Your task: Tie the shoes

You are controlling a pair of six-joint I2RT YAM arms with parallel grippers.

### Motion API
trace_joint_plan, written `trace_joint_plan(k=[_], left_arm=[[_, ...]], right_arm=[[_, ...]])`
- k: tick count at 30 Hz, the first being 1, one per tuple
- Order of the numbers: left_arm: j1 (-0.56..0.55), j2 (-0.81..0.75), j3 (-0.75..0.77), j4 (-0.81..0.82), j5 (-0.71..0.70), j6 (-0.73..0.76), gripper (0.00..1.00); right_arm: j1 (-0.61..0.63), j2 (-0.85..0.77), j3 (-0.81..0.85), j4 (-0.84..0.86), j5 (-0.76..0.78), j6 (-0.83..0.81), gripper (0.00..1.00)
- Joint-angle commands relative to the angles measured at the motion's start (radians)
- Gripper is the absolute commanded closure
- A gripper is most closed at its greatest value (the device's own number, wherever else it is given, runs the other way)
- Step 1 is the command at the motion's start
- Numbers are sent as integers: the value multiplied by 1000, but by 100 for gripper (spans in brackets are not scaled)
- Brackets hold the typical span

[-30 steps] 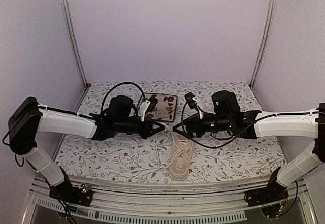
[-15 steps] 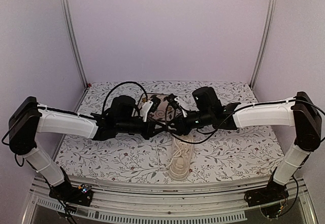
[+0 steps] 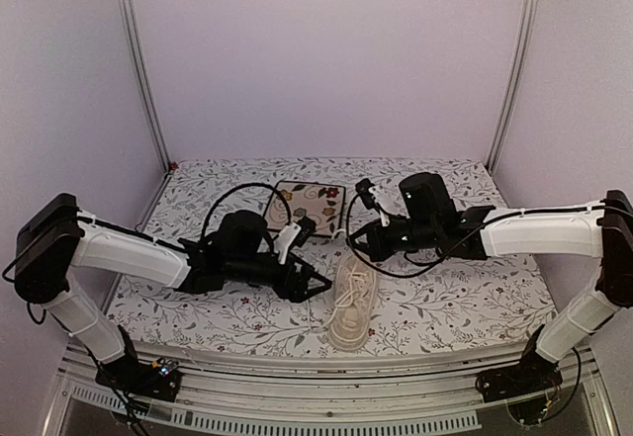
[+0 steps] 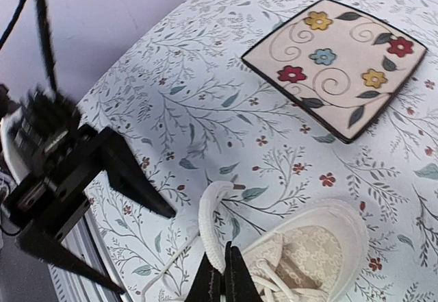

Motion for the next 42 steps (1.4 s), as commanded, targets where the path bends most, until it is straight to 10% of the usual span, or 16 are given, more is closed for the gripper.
trace_joint_plan(k=[1,12,29,42], left_arm=[[-89,-2,-45,52,63,-6,25],[-130,87,-89,69,85,-22,31],[-142,156,-56,67,39,-39,100],[-60,17,-109,-69,-207,-82,100]], right_arm=[[-12,-59,-63,23,112,100,98],[-22,-94,-98,40,154,174,98],[-53,-190,-144,1,255,238,98],[-280,-489,-422,-157,372,381,98]])
